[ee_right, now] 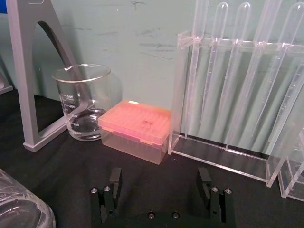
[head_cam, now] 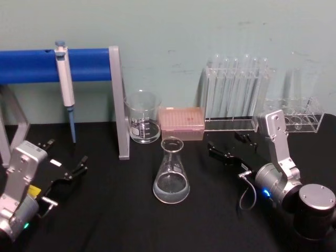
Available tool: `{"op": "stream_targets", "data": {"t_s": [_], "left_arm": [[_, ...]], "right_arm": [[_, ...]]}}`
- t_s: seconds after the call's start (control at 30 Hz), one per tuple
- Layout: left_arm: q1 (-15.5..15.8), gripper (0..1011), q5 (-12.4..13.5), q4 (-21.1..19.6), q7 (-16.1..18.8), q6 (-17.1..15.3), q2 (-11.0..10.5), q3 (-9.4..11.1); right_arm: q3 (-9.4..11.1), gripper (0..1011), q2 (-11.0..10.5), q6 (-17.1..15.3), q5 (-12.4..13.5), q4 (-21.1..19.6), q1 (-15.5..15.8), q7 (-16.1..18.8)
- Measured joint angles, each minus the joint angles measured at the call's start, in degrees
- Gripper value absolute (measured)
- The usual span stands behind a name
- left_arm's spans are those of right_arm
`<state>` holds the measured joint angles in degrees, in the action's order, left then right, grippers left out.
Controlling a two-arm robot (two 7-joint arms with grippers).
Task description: Grasp the erlenmeyer flask with one hand, shake it three times, then place it back.
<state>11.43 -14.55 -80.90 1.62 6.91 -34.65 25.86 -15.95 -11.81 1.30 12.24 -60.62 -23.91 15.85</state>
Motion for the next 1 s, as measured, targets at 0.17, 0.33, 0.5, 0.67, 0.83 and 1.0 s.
{"op": "stream_targets", "data": {"t_s": [0.17,0.33,0.5,0.67,0.83,1.0], "left_arm": [[0.0,1001,0.0,0.0,0.0,0.0,0.0,0.0],[0.0,1001,0.0,0.0,0.0,0.0,0.0,0.0],[0.0,1001,0.0,0.0,0.0,0.0,0.0,0.0],[0.0,1001,0.0,0.0,0.0,0.0,0.0,0.0],[0.0,1001,0.0,0.0,0.0,0.0,0.0,0.0],[0.0,1001,0.0,0.0,0.0,0.0,0.0,0.0]], "right_arm": [[-0.1,1000,0.0,0.0,0.0,0.0,0.0,0.0],[-0.1,1000,0.0,0.0,0.0,0.1,0.0,0.0],[-0.1,1000,-0.1,0.0,0.0,0.1,0.0,0.0],[-0.2,1000,-0.1,0.0,0.0,0.1,0.0,0.0],[-0.2,1000,-0.1,0.0,0.0,0.1,-0.1,0.0],[-0.2,1000,-0.1,0.0,0.0,0.1,0.0,0.0]]}}
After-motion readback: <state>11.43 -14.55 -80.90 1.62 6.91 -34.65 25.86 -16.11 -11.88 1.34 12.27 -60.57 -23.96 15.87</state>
